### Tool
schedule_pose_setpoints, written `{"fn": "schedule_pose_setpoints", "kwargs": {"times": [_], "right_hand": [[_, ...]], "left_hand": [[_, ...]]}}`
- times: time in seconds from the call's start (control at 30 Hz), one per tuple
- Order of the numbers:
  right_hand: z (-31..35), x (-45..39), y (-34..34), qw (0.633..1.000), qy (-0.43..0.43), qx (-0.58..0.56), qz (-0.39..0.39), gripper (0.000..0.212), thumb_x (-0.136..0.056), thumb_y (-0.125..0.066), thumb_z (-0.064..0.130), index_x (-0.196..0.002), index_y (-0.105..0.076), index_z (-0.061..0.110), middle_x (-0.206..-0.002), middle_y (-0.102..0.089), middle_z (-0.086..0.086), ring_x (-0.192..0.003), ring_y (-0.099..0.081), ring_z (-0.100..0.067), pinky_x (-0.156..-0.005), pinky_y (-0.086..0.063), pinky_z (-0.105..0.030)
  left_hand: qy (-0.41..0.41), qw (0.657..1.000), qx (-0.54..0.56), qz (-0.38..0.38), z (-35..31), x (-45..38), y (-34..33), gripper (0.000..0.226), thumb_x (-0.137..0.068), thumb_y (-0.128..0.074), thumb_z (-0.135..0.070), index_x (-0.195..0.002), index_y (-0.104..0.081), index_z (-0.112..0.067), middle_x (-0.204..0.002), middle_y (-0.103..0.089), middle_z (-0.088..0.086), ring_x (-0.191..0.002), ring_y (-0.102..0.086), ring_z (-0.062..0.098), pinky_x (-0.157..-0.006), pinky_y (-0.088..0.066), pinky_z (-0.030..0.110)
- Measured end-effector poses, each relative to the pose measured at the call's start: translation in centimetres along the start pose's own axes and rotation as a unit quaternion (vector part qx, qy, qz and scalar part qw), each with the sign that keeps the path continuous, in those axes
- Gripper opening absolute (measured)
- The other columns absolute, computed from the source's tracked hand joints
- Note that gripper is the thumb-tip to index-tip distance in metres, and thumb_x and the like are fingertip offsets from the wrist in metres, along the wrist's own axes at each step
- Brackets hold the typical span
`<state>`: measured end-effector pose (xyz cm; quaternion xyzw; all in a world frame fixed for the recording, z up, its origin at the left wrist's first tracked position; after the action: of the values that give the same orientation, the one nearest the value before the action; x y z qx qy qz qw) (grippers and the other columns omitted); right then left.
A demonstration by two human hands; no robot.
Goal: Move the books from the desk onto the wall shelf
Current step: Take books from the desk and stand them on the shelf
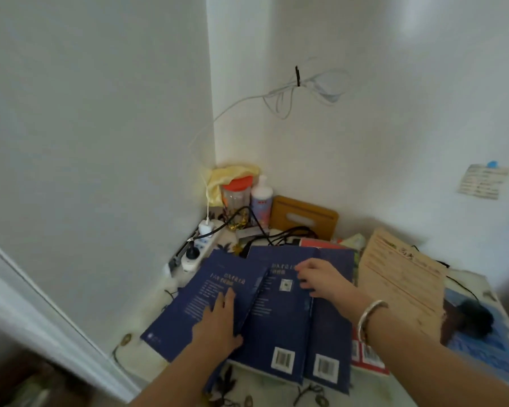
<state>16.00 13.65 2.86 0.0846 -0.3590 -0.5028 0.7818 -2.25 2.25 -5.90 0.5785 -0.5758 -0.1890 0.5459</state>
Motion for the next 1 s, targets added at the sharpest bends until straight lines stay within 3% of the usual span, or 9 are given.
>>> {"fn": "schedule_pose_setpoints", "kwargs": {"times": [0.1,0.27,0.37,0.57,0.67,0.77,0.83,0.93,1.0], "right_hand": [[-0.2,0.0,-1.3,1.0,-0.006,-0.016,0.018,0.016,-0.097,-0.045,0.021,-0.102,-0.059,0.016,-0.106,-0.06,-0.006,-0.101,-0.061,-0.022,-0.085,-0.052,-0.037],[0.2,0.7,-2.4,0.999,-0.008,-0.028,0.037,0.025,-0.097,-0.043,0.024,-0.117,-0.057,0.017,-0.12,-0.059,-0.006,-0.109,-0.06,-0.021,-0.092,-0.051,-0.037],[0.8,0.9,-2.7,0.997,-0.01,-0.054,0.048,0.025,-0.097,-0.044,0.024,-0.118,-0.056,0.017,-0.122,-0.055,-0.004,-0.107,-0.059,-0.02,-0.089,-0.051,-0.035],[2.1,1.2,-3.4,0.994,-0.006,-0.096,0.059,0.026,-0.098,-0.045,0.023,-0.12,-0.056,0.014,-0.122,-0.058,-0.007,-0.106,-0.06,-0.021,-0.089,-0.051,-0.036],[3.3,1.6,-3.4,0.992,0.008,-0.107,0.062,0.026,-0.098,-0.045,0.022,-0.121,-0.056,0.015,-0.121,-0.059,-0.008,-0.108,-0.061,-0.023,-0.089,-0.051,-0.037],[5.1,2.1,-3.2,0.991,0.032,-0.117,0.064,0.026,-0.098,-0.045,0.022,-0.121,-0.055,0.015,-0.123,-0.058,-0.009,-0.11,-0.061,-0.026,-0.091,-0.052,-0.041],[7.0,2.6,-3.1,0.988,0.045,-0.127,0.075,0.028,-0.097,-0.046,0.019,-0.123,-0.053,0.015,-0.124,-0.057,-0.009,-0.11,-0.06,-0.027,-0.091,-0.053,-0.044],[10.7,4.3,-3.3,0.983,0.085,-0.121,0.113,0.037,-0.092,-0.052,0.018,-0.129,-0.046,0.018,-0.127,-0.054,-0.012,-0.112,-0.058,-0.027,-0.085,-0.053,-0.043],[14.0,5.7,-3.5,0.976,0.131,-0.121,0.124,0.05,-0.089,-0.057,0.027,-0.136,-0.038,0.024,-0.131,-0.053,-0.013,-0.117,-0.056,-0.03,-0.089,-0.052,-0.043]], "left_hand": [[0.005,1.0,0.018,-0.01,-0.4,0.2,-0.4,0.104,-0.083,-0.066,-0.027,-0.149,0.014,-0.026,-0.16,0.004,0.004,-0.145,-0.008,0.037,-0.11,-0.034,0.05],[-0.081,0.996,-0.041,-0.009,-2.0,0.5,-0.3,0.095,-0.089,-0.053,-0.015,-0.139,0.017,-0.054,-0.157,0.025,-0.002,-0.142,-0.01,0.047,-0.095,-0.05,0.043],[-0.118,0.986,-0.118,-0.032,-1.4,0.7,0.8,0.07,-0.095,-0.045,-0.024,-0.145,-0.002,-0.048,-0.156,0.028,0.0,-0.134,-0.035,0.04,-0.091,-0.052,0.039],[-0.096,0.982,-0.143,-0.074,-0.6,0.9,3.1,0.076,-0.092,-0.05,-0.012,-0.148,-0.006,-0.037,-0.16,0.005,0.004,-0.123,-0.048,0.03,-0.089,-0.049,0.036],[-0.124,0.969,-0.114,-0.182,-0.3,2.5,6.8,0.059,-0.092,-0.048,-0.017,-0.144,-0.027,-0.034,-0.158,-0.016,0.002,-0.107,-0.06,0.025,-0.075,-0.053,0.034],[-0.183,0.941,-0.104,-0.266,-0.4,5.2,12.3,0.06,-0.073,-0.059,-0.012,-0.13,-0.052,-0.025,-0.145,-0.045,0.004,-0.085,-0.069,0.028,-0.059,-0.054,0.031],[-0.199,0.925,-0.078,-0.315,-0.8,7.6,16.1,0.051,-0.072,-0.049,-0.021,-0.122,-0.059,-0.025,-0.134,-0.057,0.004,-0.075,-0.071,0.027,-0.05,-0.054,0.029],[-0.221,0.896,-0.034,-0.384,-2.3,11.3,21.6,0.057,-0.079,-0.028,-0.037,-0.126,-0.059,-0.026,-0.138,-0.053,-0.004,-0.097,-0.068,0.022,-0.071,-0.059,0.034],[-0.241,0.87,0.001,-0.43,-3.7,14.6,25.9,0.046,-0.086,-0.036,-0.024,-0.126,-0.059,-0.028,-0.139,-0.05,-0.01,-0.107,-0.064,0.02,-0.078,-0.058,0.037]]}}
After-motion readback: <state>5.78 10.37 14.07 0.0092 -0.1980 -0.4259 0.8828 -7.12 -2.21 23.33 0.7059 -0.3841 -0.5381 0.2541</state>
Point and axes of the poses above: each hand's wrist, its own x-axis away from the middle knuckle, its own y-axis out of the back of the hand, z = x × y, the point moved 7 cm from there along -x, towards the middle knuckle
